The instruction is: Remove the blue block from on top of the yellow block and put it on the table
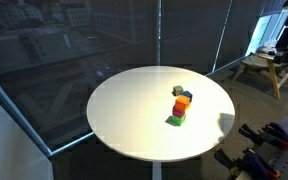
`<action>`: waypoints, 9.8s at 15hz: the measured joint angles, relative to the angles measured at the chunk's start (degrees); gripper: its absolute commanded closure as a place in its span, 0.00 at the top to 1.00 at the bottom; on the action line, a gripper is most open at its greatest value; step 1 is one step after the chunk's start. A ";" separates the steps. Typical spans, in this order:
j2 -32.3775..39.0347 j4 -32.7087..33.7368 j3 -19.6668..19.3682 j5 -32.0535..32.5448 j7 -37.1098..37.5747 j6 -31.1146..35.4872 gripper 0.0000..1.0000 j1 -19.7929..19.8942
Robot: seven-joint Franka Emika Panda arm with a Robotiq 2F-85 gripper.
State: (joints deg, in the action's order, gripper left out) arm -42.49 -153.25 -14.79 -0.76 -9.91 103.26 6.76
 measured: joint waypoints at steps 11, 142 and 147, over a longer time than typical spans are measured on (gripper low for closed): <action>2.98 2.17 1.26 0.00 0.30 11.37 1.00 0.15; 72.34 34.44 12.05 0.28 19.19 43.63 0.30 -7.32; 71.84 35.44 11.88 0.41 19.14 43.62 0.30 -7.32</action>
State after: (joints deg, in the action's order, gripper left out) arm 29.35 -117.81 -2.91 -0.34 9.23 146.88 -0.56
